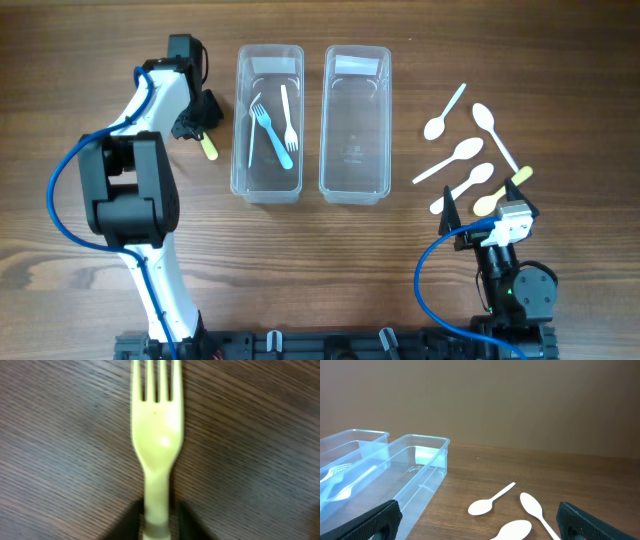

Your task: Pack container

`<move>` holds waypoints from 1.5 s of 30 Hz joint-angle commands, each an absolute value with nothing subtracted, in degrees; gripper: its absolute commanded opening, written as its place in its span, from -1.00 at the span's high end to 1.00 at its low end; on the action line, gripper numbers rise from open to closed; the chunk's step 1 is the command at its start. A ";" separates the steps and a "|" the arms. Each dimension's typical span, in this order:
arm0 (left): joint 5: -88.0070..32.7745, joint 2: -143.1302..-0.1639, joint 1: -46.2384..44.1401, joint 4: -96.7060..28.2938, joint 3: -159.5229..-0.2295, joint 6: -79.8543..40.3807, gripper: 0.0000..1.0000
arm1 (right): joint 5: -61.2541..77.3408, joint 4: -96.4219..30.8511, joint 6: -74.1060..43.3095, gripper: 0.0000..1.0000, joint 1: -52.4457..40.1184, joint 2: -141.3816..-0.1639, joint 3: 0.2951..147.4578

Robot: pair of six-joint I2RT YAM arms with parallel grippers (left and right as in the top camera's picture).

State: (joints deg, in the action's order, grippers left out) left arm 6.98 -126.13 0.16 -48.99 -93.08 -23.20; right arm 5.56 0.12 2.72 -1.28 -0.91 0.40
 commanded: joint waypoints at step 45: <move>-7.84 -104.95 11.62 -50.50 -98.04 -13.37 -0.99 | 5.87 0.43 3.03 -1.00 -1.08 -0.80 0.32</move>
